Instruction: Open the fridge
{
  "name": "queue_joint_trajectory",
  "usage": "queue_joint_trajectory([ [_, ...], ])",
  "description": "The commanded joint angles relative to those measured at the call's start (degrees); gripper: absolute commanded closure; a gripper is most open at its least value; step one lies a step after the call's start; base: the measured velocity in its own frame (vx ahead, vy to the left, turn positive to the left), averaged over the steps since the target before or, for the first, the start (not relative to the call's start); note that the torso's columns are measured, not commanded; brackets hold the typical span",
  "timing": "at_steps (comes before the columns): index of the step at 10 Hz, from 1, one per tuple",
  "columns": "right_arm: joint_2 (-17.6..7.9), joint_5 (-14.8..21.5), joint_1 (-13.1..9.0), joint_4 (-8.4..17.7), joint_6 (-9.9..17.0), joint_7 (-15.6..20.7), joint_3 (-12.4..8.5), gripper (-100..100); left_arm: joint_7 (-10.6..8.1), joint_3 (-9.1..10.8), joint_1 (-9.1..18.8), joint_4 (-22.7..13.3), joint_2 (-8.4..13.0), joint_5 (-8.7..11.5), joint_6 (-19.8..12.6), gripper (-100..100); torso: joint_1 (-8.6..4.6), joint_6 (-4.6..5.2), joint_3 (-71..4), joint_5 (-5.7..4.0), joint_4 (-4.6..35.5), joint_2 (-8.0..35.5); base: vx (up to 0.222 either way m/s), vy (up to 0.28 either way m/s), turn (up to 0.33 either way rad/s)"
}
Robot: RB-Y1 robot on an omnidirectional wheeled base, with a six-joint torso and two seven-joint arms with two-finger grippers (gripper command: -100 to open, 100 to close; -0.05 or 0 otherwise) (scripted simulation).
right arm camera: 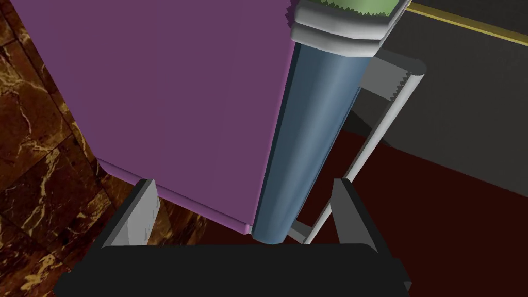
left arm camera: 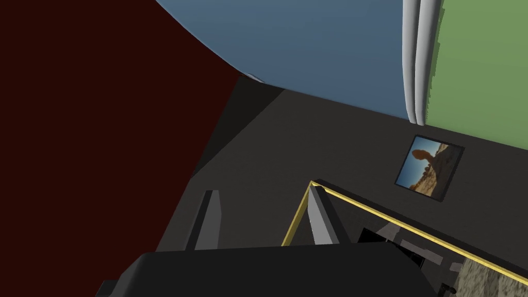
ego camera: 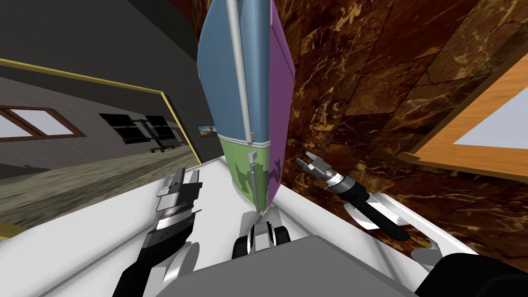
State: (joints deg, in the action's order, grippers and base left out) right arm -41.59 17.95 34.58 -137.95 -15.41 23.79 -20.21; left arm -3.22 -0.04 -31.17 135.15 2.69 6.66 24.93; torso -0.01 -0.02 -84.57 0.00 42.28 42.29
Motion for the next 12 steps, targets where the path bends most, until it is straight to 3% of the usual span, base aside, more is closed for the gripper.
queue_joint_trajectory([
  [1,-3.3,0.8,0.5,-0.4,1.0,1.8,-1.6,-100,0.00,0.00,0.0,0.0,0.0,0.0,0.0,0,-0.02,0.02,0.0,-0.02,0.0,0.0,0.042,0.074,-0.038],
  [3,-7.3,1.8,1.1,-0.9,2.7,4.7,-4.2,-100,0.00,0.00,0.0,0.0,0.0,0.0,0.0,0,-0.06,0.03,0.0,-0.03,0.0,0.0,0.067,0.095,-0.085],
  [4,-8.1,1.8,1.1,-0.9,2.7,4.7,-4.2,-100,0.00,0.00,0.0,0.0,0.0,0.0,0.0,0,0.15,0.02,0.0,0.03,0.0,-0.1,0.040,0.105,-0.028],
  [6,-12.2,2.5,1.6,-1.2,4.5,7.5,-6.7,-100,0.00,0.00,0.0,0.0,0.0,0.0,0.0,0,0.01,0.02,0.0,0.00,0.0,0.0,0.044,0.112,-0.050],
  [7,-12.8,2.5,1.6,-1.2,4.5,7.5,-6.7,-100,0.00,0.00,0.0,0.0,0.0,0.0,0.0,0,0.07,0.03,0.0,0.01,0.0,0.0,0.052,0.094,-0.036],
  [10,-18.7,2.9,2.2,-1.5,7.0,11.6,-10.2,-100,0.00,0.00,0.0,0.0,0.0,0.0,0.0,0,0.03,0.02,0.0,0.00,0.0,-0.1,0.077,0.105,-0.049],
  [12,-21.7,3.0,2.4,-1.7,7.8,12.9,-11.3,-100,0.00,0.00,0.0,0.0,0.0,0.0,0.0,0,0.01,0.01,0.0,0.00,0.0,0.0,0.062,0.103,-0.015],
])
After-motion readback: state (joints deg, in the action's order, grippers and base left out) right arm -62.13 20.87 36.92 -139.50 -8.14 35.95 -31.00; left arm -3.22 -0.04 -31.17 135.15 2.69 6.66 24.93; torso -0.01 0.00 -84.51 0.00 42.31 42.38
